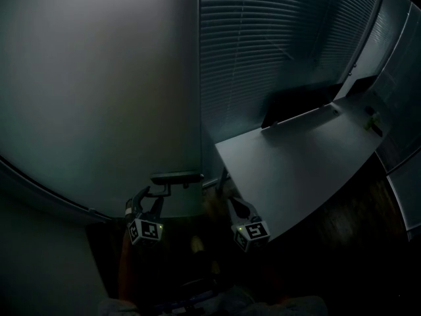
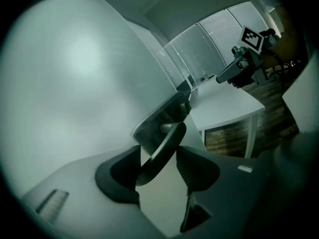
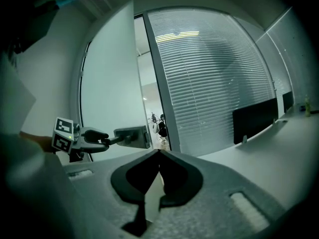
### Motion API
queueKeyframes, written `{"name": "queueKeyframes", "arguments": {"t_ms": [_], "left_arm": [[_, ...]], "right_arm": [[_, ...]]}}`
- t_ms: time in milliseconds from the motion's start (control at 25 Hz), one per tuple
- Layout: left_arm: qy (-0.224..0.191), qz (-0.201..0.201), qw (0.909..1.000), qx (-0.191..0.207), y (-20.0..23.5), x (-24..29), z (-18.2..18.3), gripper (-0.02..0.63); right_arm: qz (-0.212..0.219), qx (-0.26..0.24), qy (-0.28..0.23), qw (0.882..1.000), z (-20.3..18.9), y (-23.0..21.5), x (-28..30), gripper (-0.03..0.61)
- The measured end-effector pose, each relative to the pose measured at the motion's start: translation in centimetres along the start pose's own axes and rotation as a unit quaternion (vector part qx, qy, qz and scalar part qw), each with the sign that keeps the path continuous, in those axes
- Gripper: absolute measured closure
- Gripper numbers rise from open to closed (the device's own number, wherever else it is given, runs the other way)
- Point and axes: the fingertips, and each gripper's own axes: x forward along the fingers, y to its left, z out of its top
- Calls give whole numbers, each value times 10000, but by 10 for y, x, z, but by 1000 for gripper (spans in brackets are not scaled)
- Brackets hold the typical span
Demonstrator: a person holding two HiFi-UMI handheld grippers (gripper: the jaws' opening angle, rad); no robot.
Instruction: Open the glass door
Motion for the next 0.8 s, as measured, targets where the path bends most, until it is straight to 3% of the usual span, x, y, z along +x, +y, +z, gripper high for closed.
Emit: {"name": "queueKeyframes", "arguments": {"t_ms": [800], "left_arm": [[-161,-345,9993,21,-24,-50,-5,382]], "right_arm": [[191,-152,40,9997,-5,31,-64,577]]}}
